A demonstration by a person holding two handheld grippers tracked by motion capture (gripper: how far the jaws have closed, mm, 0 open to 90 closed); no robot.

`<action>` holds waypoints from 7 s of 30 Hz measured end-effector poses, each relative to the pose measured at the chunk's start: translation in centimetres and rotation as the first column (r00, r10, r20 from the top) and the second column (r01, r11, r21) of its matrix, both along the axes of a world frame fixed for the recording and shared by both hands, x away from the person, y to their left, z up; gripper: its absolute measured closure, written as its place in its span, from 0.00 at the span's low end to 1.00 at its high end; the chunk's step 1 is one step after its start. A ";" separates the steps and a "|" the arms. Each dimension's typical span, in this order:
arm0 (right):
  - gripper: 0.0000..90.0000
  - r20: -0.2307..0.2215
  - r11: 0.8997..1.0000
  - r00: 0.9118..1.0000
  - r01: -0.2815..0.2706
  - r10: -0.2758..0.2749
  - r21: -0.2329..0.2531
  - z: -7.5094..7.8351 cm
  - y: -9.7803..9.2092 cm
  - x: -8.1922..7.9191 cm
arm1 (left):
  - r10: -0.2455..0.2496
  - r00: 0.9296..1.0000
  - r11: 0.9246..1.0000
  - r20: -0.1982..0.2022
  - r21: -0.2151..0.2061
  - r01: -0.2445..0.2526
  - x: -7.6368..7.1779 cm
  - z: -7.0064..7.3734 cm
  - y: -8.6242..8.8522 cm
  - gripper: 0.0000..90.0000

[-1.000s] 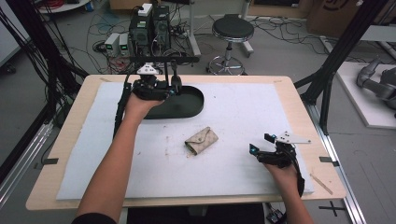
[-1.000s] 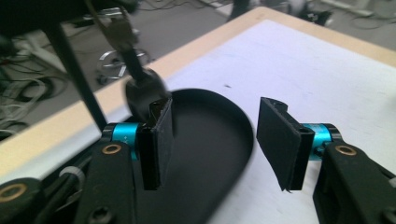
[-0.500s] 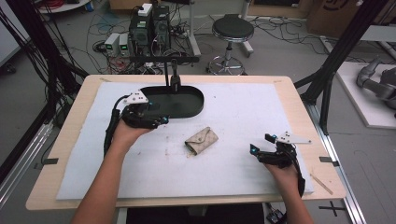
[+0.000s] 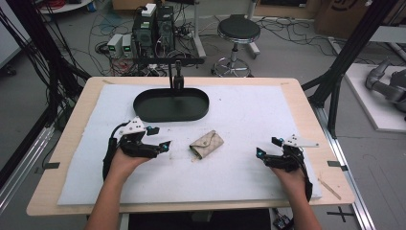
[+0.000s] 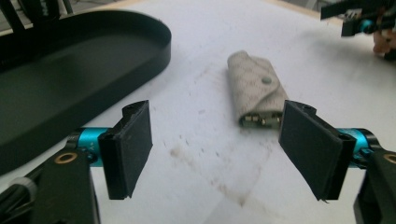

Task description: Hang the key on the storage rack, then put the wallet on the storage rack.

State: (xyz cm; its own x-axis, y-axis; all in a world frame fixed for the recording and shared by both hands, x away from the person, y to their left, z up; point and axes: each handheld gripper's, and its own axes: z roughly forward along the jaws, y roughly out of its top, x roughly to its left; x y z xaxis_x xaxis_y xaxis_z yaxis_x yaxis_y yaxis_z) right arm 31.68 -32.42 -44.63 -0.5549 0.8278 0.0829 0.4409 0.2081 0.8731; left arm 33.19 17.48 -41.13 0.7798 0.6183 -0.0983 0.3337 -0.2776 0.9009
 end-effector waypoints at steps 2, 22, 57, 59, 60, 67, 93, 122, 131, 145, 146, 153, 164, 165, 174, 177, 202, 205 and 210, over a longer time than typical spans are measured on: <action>0.19 -0.002 1.000 1.000 0.004 -0.004 0.003 0.0 0.0 0.0 | 0.001 1.000 1.000 -0.001 -0.010 -0.001 -0.4 -0.4 0.2 0.26; 0.18 -0.006 1.000 1.000 0.009 -0.009 -0.002 -0.1 0.1 0.8 | 0.009 1.000 1.000 0.007 0.015 -0.009 -0.1 -1.3 0.1 0.17; 0.18 0.003 1.000 1.000 -0.002 0.002 0.001 0.1 0.2 0.2 | -0.024 0.998 0.994 -0.066 0.108 0.031 0.8 -1.5 -6.3 0.17; 0.19 0.002 1.000 1.000 0.002 -0.002 0.002 0.0 0.1 0.2 | -0.025 0.997 0.993 -0.076 0.112 0.034 1.1 -1.6 -7.0 0.17; 0.18 0.000 1.000 1.000 0.005 -0.005 0.005 0.0 0.0 0.1 | -0.030 0.996 0.993 -0.080 0.113 0.039 1.2 -1.7 -7.3 0.17; 0.18 0.009 1.000 1.000 0.018 -0.018 0.009 0.1 -0.6 -0.4 | -0.040 0.993 0.991 -0.107 0.121 0.053 2.0 -2.1 -9.6 0.16; 0.18 0.001 1.000 1.000 0.004 -0.004 0.005 0.0 -0.3 -0.4 | 0.000 0.994 0.954 -0.113 0.297 0.034 3.0 -4.1 -14.2 0.16; 0.19 -0.006 1.000 1.000 -0.020 0.020 0.001 0.0 0.3 -0.4 | -0.029 0.999 0.979 -0.043 0.199 0.037 4.6 1.8 -7.1 0.38; 0.18 -0.005 1.000 1.000 -0.025 0.025 0.006 -0.1 0.4 -0.3 | -0.001 1.000 0.977 -0.005 0.211 0.002 6.3 3.9 -4.8 0.37; 0.18 -0.008 1.000 1.000 -0.027 0.027 0.005 -0.1 0.4 -0.2 | 0.049 0.999 0.967 0.012 0.251 -0.051 11.2 6.8 -2.9 0.37; 0.19 -0.008 1.000 1.000 -0.027 0.027 0.005 -0.1 0.4 -0.2 | 0.052 0.999 0.963 0.010 0.264 -0.053 11.5 6.8 -2.8 0.37; 0.19 -0.005 1.000 1.000 -0.027 0.027 0.003 0.0 0.4 -0.3 | 0.081 0.997 0.952 -0.007 0.298 -0.075 13.8 6.3 -2.3 0.37; 0.18 -0.001 1.000 1.000 -0.024 0.024 0.002 0.0 0.4 -0.3 | 0.096 0.994 0.944 -0.060 0.321 -0.072 16.1 3.2 -2.1 0.38; 0.19 0.000 1.000 1.000 -0.024 0.024 0.001 0.0 0.4 -0.3 | 0.098 0.993 0.943 -0.062 0.326 -0.072 16.3 3.0 -2.1 0.38; 0.18 -0.003 1.000 1.000 -0.024 0.024 0.001 0.0 0.5 -0.3 | 0.116 0.989 0.932 -0.092 0.354 -0.076 17.7 1.0 -1.9 0.39; 0.18 -0.003 1.000 1.000 -0.025 0.025 -0.002 0.0 0.5 -0.3 | 0.124 0.987 0.928 -0.100 0.364 -0.080 18.0 0.6 -1.8 0.39; 0.18 0.003 1.000 1.000 -0.027 0.027 -0.006 0.1 0.6 -0.4 | 0.163 0.978 0.922 -0.134 0.372 -0.102 17.9 0.6 -1.7 0.28; 0.18 0.003 1.000 1.000 -0.025 0.025 -0.006 0.1 0.6 -0.4 | 0.165 0.979 0.930 -0.116 0.348 -0.116 17.0 1.1 -1.3 0.28; 0.19 -0.003 0.999 0.999 -0.032 0.032 -0.007 0.0 0.8 -0.4 | 0.168 0.983 0.934 -0.070 0.330 -0.136 14.9 1.9 -0.6 0.28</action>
State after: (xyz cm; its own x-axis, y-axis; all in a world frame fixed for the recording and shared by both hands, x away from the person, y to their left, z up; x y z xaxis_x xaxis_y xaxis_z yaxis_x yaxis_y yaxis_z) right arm 31.28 -31.60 -44.61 -0.5811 0.8100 0.0786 0.4361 0.2284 0.8704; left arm 48.11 16.88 -39.27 0.6705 0.7397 0.0568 0.4751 -0.4869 0.7330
